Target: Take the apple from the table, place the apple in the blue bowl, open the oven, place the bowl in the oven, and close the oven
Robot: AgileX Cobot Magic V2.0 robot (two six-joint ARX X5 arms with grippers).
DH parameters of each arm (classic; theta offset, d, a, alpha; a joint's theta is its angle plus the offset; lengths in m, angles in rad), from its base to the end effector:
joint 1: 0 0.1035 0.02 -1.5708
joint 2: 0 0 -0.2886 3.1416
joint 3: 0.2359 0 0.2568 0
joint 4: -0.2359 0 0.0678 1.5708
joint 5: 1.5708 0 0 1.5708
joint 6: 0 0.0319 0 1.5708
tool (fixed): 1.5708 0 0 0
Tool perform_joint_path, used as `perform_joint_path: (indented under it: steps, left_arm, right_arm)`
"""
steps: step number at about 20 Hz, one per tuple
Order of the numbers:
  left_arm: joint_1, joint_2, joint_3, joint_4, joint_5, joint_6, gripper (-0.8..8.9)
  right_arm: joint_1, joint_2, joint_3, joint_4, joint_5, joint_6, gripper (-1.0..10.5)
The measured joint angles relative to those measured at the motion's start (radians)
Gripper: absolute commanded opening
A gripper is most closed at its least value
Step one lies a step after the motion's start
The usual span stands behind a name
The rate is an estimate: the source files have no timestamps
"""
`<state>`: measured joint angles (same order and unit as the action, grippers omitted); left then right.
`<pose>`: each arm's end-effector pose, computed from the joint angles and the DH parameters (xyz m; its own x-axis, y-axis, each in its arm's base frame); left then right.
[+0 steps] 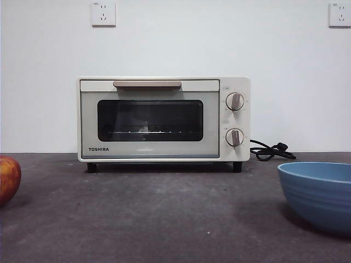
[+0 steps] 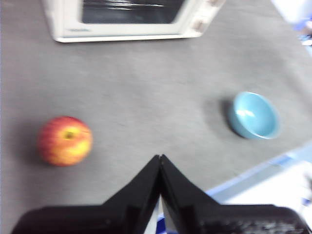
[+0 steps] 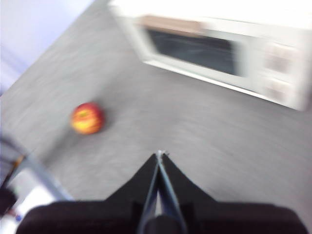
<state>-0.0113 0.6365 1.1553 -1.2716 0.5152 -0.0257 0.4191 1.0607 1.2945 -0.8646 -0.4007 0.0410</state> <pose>0.0445 -0.0162 0.3856 0.6294 -0.4999 -0.5949 0.3517 0.8660 -0.3555 0.1653 0.0873 0.4143 0.5205 0.6589 -0.5431 -0.6398 0.7222 0.2630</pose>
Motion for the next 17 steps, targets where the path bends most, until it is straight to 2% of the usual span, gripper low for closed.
perform_joint_path:
  steps: [3, 7, 11, 13, 16, 17]
  left_arm:
    - [0.0, -0.009, 0.0, -0.05, 0.038, 0.0, -0.05]
    - [0.0, -0.042, 0.0, -0.05, 0.057, -0.001, -0.06]
    - [0.0, -0.113, 0.0, -0.05, 0.072, -0.023, -0.05]
    - [0.0, -0.152, 0.0, -0.05, 0.066, -0.04, -0.06]
    - [0.0, -0.218, 0.0, -0.051, 0.059, -0.055, -0.05]
    - [0.0, -0.24, 0.0, -0.051, 0.06, -0.066, -0.06]
  right_arm:
    - [0.248, 0.172, 0.062, 0.05, 0.132, 0.008, 0.0]
    - [0.4, 0.348, 0.171, 0.047, 0.161, 0.012, 0.2]
    - [0.536, 0.613, 0.389, 0.046, 0.165, 0.002, 3.0]
    - [0.573, 0.727, 0.495, 0.047, 0.169, -0.008, 4.0]
    - [0.606, 0.872, 0.627, 0.05, 0.225, -0.016, 6.7]
    - [0.611, 0.91, 0.656, 0.051, 0.229, -0.023, 7.2]
